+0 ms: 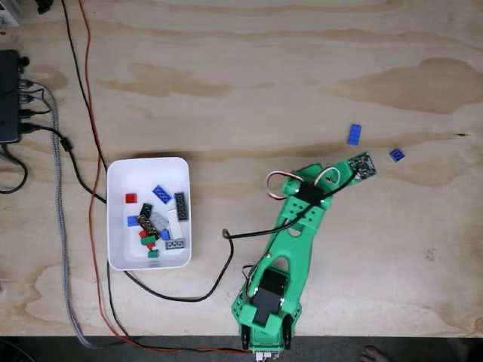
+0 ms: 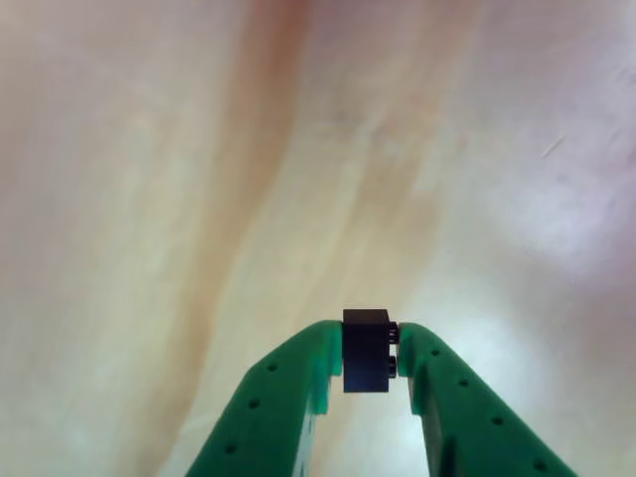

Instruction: Put all lego bricks in the bin.

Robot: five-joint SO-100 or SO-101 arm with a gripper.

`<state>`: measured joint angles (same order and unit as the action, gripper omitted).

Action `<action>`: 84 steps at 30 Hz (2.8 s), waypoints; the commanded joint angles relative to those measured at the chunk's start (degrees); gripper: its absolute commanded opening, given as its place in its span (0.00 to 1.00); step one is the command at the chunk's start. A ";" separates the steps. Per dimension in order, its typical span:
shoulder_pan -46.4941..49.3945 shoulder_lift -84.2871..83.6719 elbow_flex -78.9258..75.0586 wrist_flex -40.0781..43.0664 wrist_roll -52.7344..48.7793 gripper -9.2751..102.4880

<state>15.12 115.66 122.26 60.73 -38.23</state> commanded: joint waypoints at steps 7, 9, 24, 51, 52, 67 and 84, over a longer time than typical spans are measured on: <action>-64.25 -4.48 -21.01 18.02 24.87 0.08; -67.32 -7.21 -21.01 16.35 24.43 0.08; -33.05 -1.14 -21.71 10.72 15.47 0.39; 29.44 -35.16 -22.85 -10.55 -21.71 0.28; 29.18 -35.33 -23.12 -10.55 -21.62 0.28; 26.28 -39.90 -29.00 -11.69 -24.17 0.20; 22.68 -34.45 -31.64 -6.06 -17.58 0.08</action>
<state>41.66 72.86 94.66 50.89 -60.47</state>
